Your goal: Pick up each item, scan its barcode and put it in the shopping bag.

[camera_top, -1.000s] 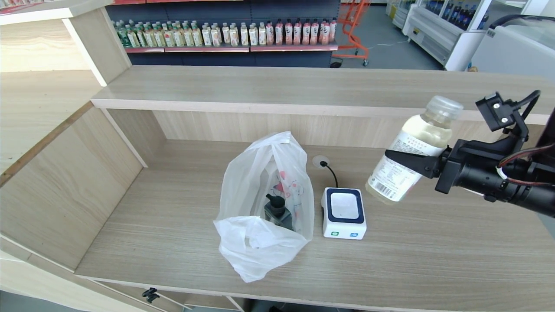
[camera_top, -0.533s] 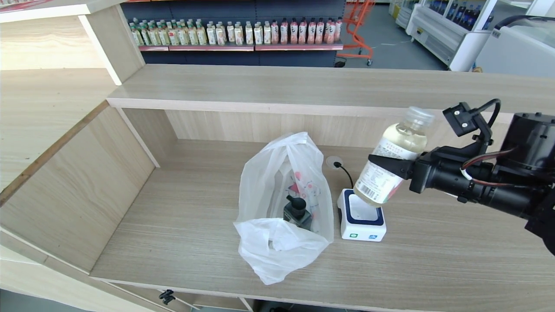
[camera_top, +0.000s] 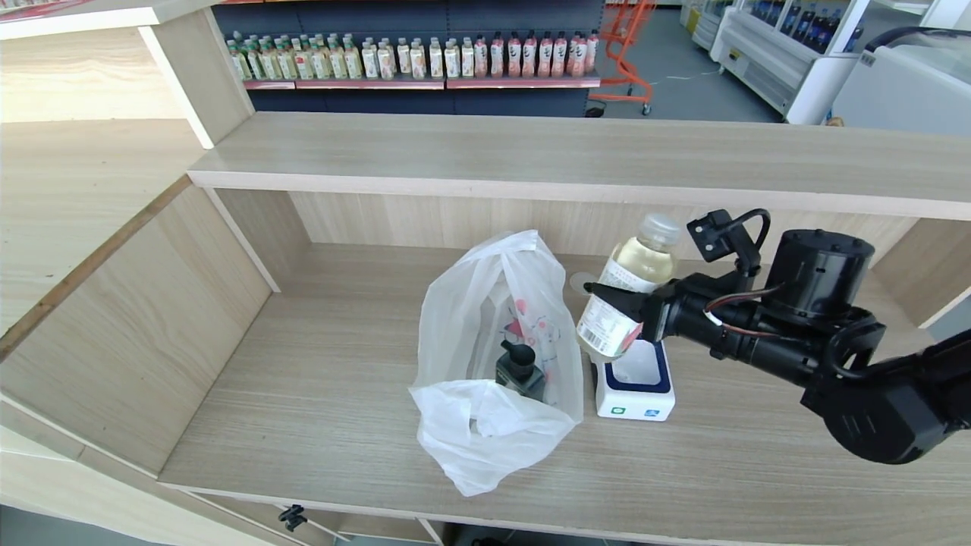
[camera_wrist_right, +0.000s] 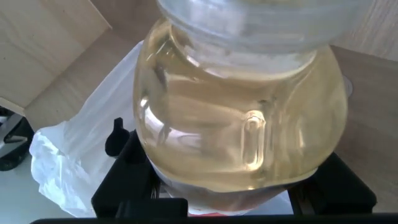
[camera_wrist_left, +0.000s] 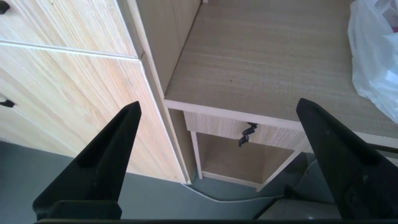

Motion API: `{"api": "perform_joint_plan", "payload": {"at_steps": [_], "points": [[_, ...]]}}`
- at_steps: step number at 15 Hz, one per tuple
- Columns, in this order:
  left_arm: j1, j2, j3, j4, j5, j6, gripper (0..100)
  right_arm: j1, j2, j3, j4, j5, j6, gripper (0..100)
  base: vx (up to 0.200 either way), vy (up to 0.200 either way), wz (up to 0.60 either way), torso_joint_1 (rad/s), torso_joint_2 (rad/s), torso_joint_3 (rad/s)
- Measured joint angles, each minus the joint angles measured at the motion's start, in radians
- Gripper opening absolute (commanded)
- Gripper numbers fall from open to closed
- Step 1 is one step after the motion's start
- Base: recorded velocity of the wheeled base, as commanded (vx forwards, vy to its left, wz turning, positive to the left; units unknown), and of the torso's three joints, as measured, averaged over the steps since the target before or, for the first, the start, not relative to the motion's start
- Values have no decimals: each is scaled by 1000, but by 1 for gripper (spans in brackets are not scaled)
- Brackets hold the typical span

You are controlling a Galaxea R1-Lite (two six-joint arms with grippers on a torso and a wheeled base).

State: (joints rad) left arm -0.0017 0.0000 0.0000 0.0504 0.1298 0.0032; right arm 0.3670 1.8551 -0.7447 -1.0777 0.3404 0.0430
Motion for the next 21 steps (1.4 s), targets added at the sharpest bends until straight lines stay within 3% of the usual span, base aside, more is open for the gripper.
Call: {"api": "perform_joint_plan", "payload": {"at_steps": [5,11,18,19,21], "points": [[0,0,0,0,0,0,100,44,182,-92,-110,-3,-61,0,0,0,0,0,0,0],[0,0,0,0,0,0,100,68,395,-327,-142,-1,-152,0,0,0,0,0,0,0],[0,0,0,0,0,0,100,83,482,-393,-168,1,-195,0,0,0,0,0,0,0],[0,0,0,0,0,0,100,82,486,-392,-177,3,-195,100,0,0,0,0,0,0],[0,0,0,0,0,0,100,81,486,-381,-203,31,-202,100,0,0,0,0,0,0]]}}
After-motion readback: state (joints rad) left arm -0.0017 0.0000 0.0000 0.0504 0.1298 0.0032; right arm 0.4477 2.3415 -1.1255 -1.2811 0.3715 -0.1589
